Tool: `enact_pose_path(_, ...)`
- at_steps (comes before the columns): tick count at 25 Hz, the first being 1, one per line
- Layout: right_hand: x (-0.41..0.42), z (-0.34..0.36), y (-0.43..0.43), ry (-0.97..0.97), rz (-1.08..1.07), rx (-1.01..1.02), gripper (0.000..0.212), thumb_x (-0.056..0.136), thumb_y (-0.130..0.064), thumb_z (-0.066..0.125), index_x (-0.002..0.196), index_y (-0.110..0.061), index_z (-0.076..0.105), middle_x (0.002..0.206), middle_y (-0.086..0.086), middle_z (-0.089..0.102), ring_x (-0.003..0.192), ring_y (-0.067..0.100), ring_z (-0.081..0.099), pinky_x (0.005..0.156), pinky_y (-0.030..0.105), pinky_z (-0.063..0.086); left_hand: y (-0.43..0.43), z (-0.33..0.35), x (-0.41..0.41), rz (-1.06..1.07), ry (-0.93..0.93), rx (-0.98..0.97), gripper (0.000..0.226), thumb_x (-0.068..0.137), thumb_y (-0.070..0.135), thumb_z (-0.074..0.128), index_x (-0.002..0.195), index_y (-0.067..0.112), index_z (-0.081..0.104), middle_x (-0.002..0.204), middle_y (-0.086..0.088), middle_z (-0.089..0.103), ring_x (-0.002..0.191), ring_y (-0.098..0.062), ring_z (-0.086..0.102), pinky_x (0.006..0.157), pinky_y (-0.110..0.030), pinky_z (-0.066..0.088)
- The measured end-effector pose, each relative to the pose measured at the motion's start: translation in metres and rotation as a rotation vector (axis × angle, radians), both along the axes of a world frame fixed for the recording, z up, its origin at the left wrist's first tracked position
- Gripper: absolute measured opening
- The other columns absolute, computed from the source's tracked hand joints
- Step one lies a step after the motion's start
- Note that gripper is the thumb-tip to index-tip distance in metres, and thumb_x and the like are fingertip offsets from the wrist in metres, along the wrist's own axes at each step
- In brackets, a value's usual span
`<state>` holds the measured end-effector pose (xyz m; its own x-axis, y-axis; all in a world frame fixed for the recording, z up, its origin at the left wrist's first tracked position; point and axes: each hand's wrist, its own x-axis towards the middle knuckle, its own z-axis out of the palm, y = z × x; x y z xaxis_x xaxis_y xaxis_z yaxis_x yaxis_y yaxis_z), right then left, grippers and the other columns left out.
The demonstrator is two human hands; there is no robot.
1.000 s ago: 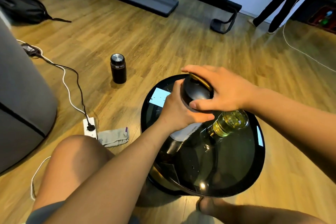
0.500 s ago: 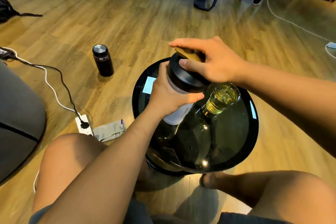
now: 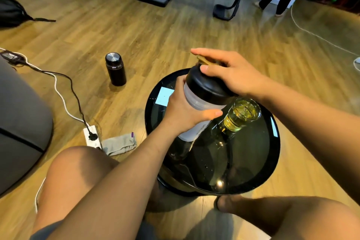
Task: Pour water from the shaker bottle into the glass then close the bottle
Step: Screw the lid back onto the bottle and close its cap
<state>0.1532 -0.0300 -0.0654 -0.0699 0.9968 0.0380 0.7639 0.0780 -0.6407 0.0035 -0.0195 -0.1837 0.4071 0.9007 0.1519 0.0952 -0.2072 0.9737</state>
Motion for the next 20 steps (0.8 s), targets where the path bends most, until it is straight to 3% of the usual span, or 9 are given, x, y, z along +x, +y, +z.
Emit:
enact_pose_path(2, 0.000, 0.000, -0.003, -0.101, 0.017, 0.049, 0.043, 0.094, -0.032, 0.057, 0.136, -0.041, 0.056, 0.109, -0.036, 0.057, 0.094, -0.022, 0.051, 0.091, 0.014, 0.038, -0.001, -0.001, 0.001, 0.008, 0.005, -0.004, 0.098, 0.045, 0.055, 0.089, 0.126, 0.037, 0.038, 0.117, 0.022, 0.057, 0.103, 0.024, 0.053, 0.076, 0.001, 0.042)
enact_pose_path(4, -0.005, -0.003, -0.008, -0.188, 0.052, 0.102, 0.044, 0.094, -0.032, 0.058, 0.137, -0.040, 0.056, 0.108, -0.035, 0.053, 0.079, -0.030, 0.045, 0.077, 0.000, 0.029, 0.000, -0.004, 0.003, 0.028, 0.006, -0.001, 0.096, 0.048, 0.044, 0.097, 0.126, 0.032, 0.041, 0.115, 0.018, 0.061, 0.100, 0.018, 0.058, 0.072, -0.001, 0.043)
enact_pose_path(6, -0.009, -0.005, -0.010, -0.190, 0.042, 0.116, 0.043, 0.094, -0.030, 0.061, 0.136, -0.039, 0.057, 0.100, -0.037, 0.053, 0.075, -0.030, 0.046, 0.072, -0.003, 0.030, 0.001, -0.007, 0.005, 0.034, 0.007, -0.003, 0.094, 0.052, 0.033, 0.102, 0.125, 0.031, 0.042, 0.114, 0.017, 0.062, 0.099, 0.016, 0.059, 0.071, -0.002, 0.044)
enact_pose_path(9, -0.008, -0.005, -0.008, -0.166, -0.013, 0.111, 0.041, 0.093, -0.030, 0.062, 0.133, -0.040, 0.059, 0.067, -0.048, 0.049, 0.070, -0.027, 0.048, 0.068, -0.001, 0.033, 0.001, -0.007, 0.005, 0.025, -0.003, 0.004, 0.094, 0.053, 0.032, 0.100, 0.126, 0.031, 0.040, 0.115, 0.018, 0.059, 0.099, 0.020, 0.057, 0.073, -0.002, 0.044)
enact_pose_path(13, -0.009, -0.011, -0.009, -0.119, -0.060, 0.120, 0.041, 0.091, -0.033, 0.063, 0.131, -0.039, 0.061, 0.060, -0.046, 0.053, 0.066, -0.019, 0.050, 0.064, 0.001, 0.031, -0.001, -0.008, 0.006, 0.032, -0.022, -0.005, 0.097, 0.049, 0.044, 0.096, 0.127, 0.033, 0.040, 0.119, 0.016, 0.059, 0.108, 0.006, 0.060, 0.076, -0.005, 0.046)
enact_pose_path(16, -0.012, -0.011, -0.012, -0.055, -0.125, 0.136, 0.043, 0.088, -0.037, 0.066, 0.130, -0.038, 0.063, 0.071, -0.037, 0.059, 0.075, -0.018, 0.053, 0.071, 0.002, 0.032, -0.001, -0.011, 0.009, 0.053, -0.032, 0.009, 0.099, 0.049, 0.043, 0.099, 0.129, 0.031, 0.041, 0.124, 0.013, 0.058, 0.114, -0.006, 0.061, 0.079, -0.006, 0.047)
enact_pose_path(18, -0.014, -0.013, -0.011, 0.000, -0.183, 0.147, 0.046, 0.085, -0.040, 0.067, 0.130, -0.038, 0.063, 0.098, -0.028, 0.066, 0.098, -0.011, 0.057, 0.083, 0.005, 0.035, 0.000, -0.014, 0.010, 0.060, -0.042, 0.025, 0.098, 0.051, 0.035, 0.102, 0.128, 0.030, 0.041, 0.124, 0.012, 0.057, 0.115, -0.007, 0.061, 0.080, -0.006, 0.047)
enact_pose_path(20, -0.020, -0.019, -0.010, 0.039, -0.297, 0.163, 0.046, 0.083, -0.043, 0.067, 0.129, -0.040, 0.063, 0.112, -0.018, 0.068, 0.115, 0.004, 0.057, 0.092, 0.013, 0.037, -0.001, -0.015, 0.012, 0.073, -0.043, 0.037, 0.100, 0.051, 0.034, 0.102, 0.130, 0.028, 0.041, 0.122, 0.014, 0.057, 0.113, -0.006, 0.060, 0.080, -0.004, 0.046)
